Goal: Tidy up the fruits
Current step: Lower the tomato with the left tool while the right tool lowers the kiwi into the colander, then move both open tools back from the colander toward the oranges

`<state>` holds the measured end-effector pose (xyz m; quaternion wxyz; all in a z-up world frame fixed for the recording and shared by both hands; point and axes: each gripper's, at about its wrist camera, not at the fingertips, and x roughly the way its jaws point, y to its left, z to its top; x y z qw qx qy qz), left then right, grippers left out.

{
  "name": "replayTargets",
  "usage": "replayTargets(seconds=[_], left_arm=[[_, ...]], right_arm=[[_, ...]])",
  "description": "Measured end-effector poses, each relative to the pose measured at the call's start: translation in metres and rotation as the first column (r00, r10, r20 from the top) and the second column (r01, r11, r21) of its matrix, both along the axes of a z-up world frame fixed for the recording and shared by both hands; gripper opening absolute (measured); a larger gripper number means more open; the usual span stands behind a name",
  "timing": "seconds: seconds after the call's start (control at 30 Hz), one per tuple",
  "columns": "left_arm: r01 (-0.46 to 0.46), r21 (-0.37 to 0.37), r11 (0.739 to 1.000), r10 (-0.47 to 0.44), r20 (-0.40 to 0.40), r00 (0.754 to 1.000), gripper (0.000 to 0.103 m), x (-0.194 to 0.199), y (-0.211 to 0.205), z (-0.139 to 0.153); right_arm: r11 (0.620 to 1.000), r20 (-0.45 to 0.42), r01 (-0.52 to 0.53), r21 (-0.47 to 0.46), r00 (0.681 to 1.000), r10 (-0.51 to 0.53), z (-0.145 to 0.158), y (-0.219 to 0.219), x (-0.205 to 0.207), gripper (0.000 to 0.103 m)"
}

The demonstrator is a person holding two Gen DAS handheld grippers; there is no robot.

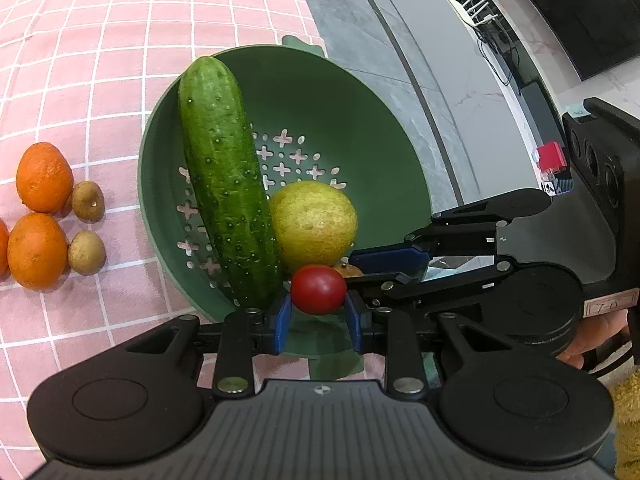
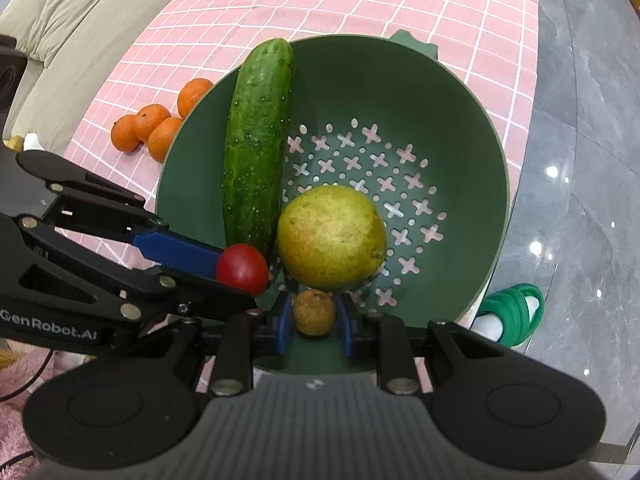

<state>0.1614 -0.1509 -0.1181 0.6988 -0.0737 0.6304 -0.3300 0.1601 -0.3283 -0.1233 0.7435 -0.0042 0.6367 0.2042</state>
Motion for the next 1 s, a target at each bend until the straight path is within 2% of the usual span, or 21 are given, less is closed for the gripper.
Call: replayTargets(seconds=[0.37,0.5,0.73,1.0], left_arm=[[-0.007,-0.008,1.0,0.007,0.009,1.0,0.045,-0.005,0.005,0.006],[-0.023,0.01,1.0,0.023,0.059,0.998,0.053,-0.009,0.013,0.02],[-0.088,0.022,0.996,0.084,0.126,0.988,0.053,-0.015,0.034,0.04],[-0.144,0.081,0.986,0.12,0.249,0.961,0.053,-0.031,0.056,0.06]], right_arm=[[0.999,-0.01,0.034,0.007,0.999,-0.034,0.002,-0.004,-0.001,0.021],[0.999,-0.014,0.045,0.008,0.999,-0.045,0.001,-0.003,-0.001,0.022],[0.998,0.004,0.064,-0.001,0.998,-0.064,0.005,0.0,-0.002,0.032],[0.994,0.105,0.104,0.027,0.989,-0.107,0.04,0.008,-0.019,0.034]])
